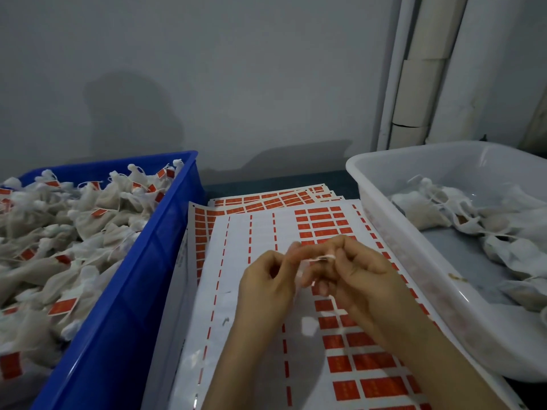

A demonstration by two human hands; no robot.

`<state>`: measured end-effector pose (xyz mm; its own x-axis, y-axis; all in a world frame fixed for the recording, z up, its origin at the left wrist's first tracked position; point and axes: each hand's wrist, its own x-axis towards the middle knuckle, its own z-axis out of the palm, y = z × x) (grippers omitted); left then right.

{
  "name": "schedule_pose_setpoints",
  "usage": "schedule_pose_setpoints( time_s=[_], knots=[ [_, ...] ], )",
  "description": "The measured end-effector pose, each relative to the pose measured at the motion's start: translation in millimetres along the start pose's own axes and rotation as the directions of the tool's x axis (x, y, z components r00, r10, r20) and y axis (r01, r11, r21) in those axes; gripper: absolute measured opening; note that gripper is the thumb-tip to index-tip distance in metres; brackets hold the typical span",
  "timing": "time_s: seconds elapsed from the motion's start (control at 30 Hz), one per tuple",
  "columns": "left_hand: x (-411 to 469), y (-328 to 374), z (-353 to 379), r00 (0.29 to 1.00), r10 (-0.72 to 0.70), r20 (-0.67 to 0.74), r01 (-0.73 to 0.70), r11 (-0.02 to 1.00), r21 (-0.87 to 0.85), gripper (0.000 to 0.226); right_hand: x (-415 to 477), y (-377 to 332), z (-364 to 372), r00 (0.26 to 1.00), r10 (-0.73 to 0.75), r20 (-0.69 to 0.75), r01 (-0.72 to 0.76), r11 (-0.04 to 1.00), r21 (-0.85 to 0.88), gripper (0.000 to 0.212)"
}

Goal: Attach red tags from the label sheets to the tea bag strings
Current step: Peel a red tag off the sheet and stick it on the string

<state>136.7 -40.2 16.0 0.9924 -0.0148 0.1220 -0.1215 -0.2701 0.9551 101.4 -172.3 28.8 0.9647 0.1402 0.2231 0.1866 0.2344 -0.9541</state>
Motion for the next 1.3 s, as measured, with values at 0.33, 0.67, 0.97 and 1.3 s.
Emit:
schedule_pose_setpoints(
  time_s=[0.33,0.67,0.97,1.3],
  knots=[
    [-13,1,16,0.927,0.166,0.335,-0.205,0.975,0.085,0.03,-1,-13,-5,0.996,0.004,-0.085,0.025,0.942,0.335,0.018],
    [-6,-6,11,0.934,0.356,-0.001,-0.341,0.895,0.289,0.021,-5,-15,-2,0.992,-0.075,-0.102,0.101,0.954,0.281,0.031],
    [-7,-12,9,0.823,0.568,0.019,-0.506,0.716,0.481,0.02,7,11,0,0.953,-0.091,-0.288,-0.191,0.558,-0.808,0.005],
    [-1,-20,12,0.894,0.448,0.02,-0.409,0.796,0.447,0.016,9,14,-3,0.933,-0.096,-0.346,-0.228,0.586,-0.778,0.022]
  ],
)
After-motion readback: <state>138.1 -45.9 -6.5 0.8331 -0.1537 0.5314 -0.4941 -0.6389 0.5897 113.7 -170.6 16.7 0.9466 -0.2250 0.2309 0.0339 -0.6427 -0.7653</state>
